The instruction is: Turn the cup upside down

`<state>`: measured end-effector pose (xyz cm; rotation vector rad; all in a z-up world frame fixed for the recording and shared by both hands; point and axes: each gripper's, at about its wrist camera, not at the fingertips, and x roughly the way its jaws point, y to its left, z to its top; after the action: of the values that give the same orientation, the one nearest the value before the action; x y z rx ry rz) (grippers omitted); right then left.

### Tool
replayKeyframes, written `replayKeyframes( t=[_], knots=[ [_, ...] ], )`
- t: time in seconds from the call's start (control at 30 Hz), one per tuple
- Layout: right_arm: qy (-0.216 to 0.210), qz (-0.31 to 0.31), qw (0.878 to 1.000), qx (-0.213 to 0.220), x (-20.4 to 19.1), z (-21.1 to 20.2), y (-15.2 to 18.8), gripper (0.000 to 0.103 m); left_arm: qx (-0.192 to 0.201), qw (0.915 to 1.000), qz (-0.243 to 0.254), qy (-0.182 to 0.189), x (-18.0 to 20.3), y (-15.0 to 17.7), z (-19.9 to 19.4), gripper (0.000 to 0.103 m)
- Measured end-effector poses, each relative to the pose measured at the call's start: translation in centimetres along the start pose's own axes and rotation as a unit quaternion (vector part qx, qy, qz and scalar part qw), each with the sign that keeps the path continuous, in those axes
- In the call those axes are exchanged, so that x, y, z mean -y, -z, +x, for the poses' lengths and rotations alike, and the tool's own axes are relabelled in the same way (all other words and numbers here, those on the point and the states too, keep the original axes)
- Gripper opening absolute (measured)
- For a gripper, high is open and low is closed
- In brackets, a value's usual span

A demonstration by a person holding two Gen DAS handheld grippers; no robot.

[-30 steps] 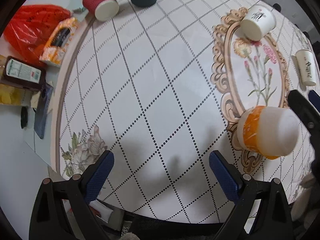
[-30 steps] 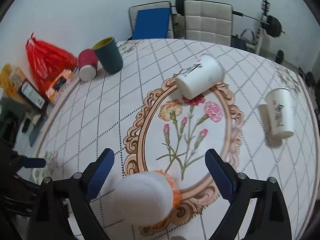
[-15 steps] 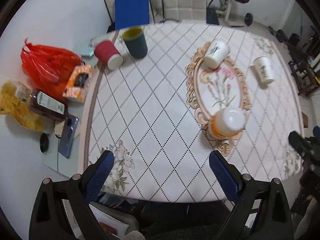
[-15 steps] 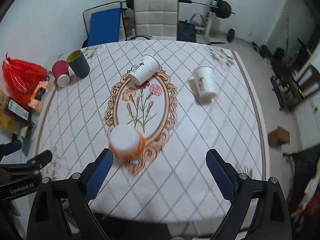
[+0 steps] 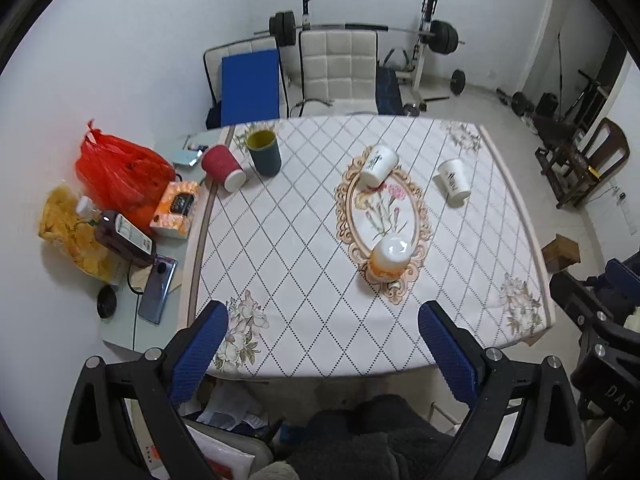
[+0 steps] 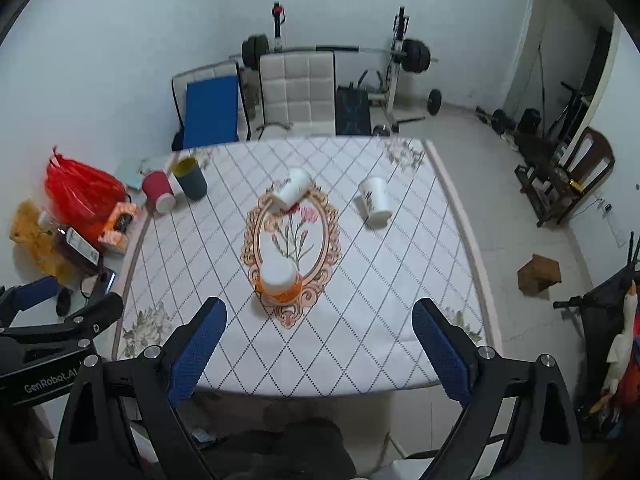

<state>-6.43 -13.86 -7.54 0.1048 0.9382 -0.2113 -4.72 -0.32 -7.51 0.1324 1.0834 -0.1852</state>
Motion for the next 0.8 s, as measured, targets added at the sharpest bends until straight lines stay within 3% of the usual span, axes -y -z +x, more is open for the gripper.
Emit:
replayKeyframes(
  t=[0.33,0.8],
  knots=[
    [-0.009,0.003,0.999,0.039,1.6,-8.2,-0.2,0.096,0.028,0.9994,-0.021,-0.004,0.9,0.4,-5.3,0.097],
    [-0.022,0.005,0.999,0.031,3.0,-9.0,-0.6,0.097,0.026,0.9989,-0.038,-0.007,2.0,1.1,-6.2,0.097]
  ],
)
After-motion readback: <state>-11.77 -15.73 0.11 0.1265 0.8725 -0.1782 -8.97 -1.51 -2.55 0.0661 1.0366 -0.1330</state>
